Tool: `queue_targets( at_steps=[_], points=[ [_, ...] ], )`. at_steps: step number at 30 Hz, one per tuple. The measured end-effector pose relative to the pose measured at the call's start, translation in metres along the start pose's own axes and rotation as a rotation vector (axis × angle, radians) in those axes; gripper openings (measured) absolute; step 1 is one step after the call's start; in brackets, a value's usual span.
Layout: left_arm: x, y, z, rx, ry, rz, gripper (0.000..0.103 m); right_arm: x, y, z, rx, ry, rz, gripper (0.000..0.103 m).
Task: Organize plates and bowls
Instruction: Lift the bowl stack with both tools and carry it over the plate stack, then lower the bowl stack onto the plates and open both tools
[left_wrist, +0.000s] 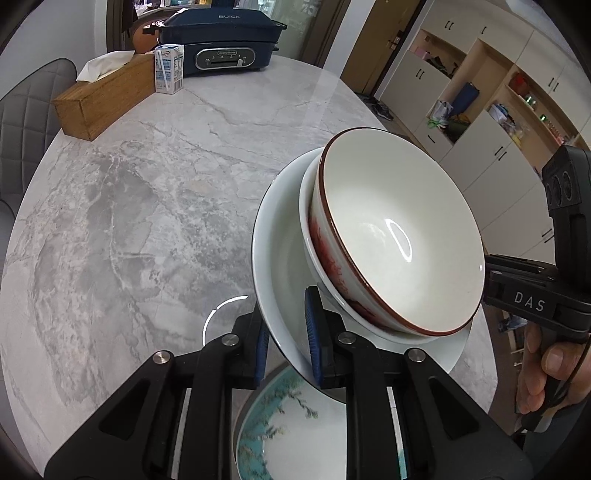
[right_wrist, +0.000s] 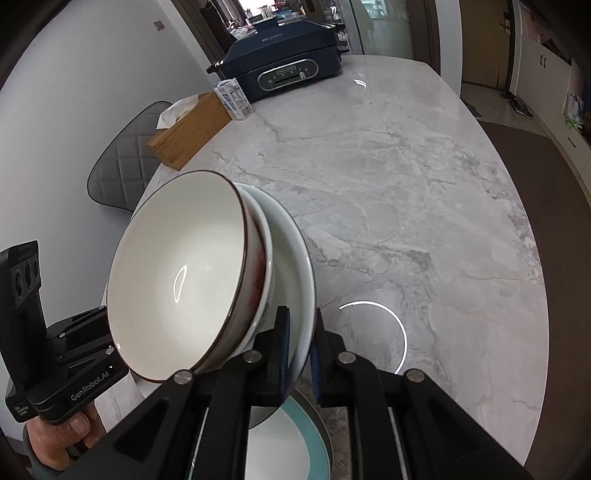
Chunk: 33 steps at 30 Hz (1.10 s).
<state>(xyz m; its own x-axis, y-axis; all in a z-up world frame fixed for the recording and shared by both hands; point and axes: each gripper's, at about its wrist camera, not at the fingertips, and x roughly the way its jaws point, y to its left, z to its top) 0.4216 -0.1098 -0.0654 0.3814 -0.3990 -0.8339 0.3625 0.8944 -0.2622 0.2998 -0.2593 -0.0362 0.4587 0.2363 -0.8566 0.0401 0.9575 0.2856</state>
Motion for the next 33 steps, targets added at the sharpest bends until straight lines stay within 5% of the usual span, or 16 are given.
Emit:
queue_targets(
  at_steps=[14,33],
  points=[
    [-0.059,-0.018,-0.089,0.018,-0.012,0.033,0.016,-0.031,0.023,-0.084,-0.046,0.026,0.023,0.013],
    [-0.03,-0.01,-0.155,-0.012,0.084,0.021,0.016,-0.006,0.019,-0.145,-0.031,0.101,0.017,0.013]
  ],
)
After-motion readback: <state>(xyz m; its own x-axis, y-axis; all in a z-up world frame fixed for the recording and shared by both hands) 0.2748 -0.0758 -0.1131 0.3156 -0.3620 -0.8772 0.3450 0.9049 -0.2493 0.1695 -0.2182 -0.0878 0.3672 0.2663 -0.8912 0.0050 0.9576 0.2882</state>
